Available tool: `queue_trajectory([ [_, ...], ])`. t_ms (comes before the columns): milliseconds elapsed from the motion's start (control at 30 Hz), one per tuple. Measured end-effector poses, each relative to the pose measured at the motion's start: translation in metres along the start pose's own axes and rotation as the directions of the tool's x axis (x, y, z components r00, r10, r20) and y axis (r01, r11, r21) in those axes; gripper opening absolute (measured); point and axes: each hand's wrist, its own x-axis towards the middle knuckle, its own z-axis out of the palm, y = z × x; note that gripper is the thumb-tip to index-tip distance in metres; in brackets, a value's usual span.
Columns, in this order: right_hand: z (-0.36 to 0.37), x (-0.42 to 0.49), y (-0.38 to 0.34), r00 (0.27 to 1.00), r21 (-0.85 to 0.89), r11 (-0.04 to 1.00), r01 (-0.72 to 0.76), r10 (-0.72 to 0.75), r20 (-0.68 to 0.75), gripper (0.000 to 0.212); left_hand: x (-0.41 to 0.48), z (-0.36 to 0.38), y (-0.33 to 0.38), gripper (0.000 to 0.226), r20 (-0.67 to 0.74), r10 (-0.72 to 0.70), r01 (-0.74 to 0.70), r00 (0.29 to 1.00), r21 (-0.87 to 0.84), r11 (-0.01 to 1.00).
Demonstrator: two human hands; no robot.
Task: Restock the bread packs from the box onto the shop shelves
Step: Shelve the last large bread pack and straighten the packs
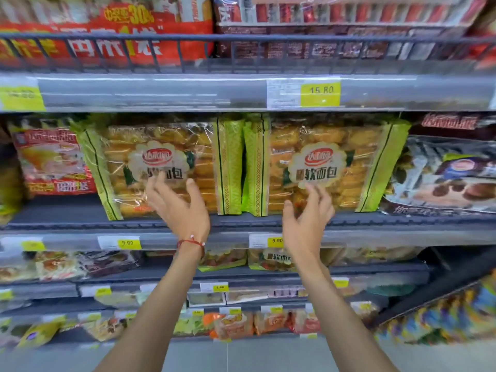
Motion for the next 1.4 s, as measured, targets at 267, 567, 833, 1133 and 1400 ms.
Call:
queue_trajectory([
  [267, -0.025, -0.081, 0.023, 0.995, 0.068, 0.998, 0.01, -0.016, 0.1, 0.023, -0.091, -0.047, 0.005, 0.028, 0.409, 0.142, -0.225, 0.901, 0.161, 0.961],
  [567, -0.022, -0.156, 0.081, 0.986, 0.024, 0.997, -0.068, 0.064, 0.156, 0.024, -0.139, -0.088, -0.065, 0.023, 0.711, 0.088, -0.307, 0.698, 0.187, 0.933],
  [833, -0.006, -0.136, 0.124, 0.973, 0.079, 0.987, -0.14, 0.123, 0.196, 0.022, -0.143, -0.053, -0.12, 0.026, 0.755, -0.014, -0.314, 0.655, 0.288, 0.905],
  [1133, 0.021, -0.088, 0.203, 0.989, 0.085, 0.989, -0.121, 0.112, 0.1, 0.046, -0.141, -0.001, -0.173, 0.04, 0.624, -0.07, -0.255, 0.778, 0.417, 0.872],
  [1400, 0.054, -0.06, 0.226, 0.999, 0.161, 0.986, -0.038, 0.042, -0.019, 0.045, -0.129, 0.043, -0.195, 0.046, 0.555, 0.058, -0.221, 0.83, 0.232, 0.947],
])
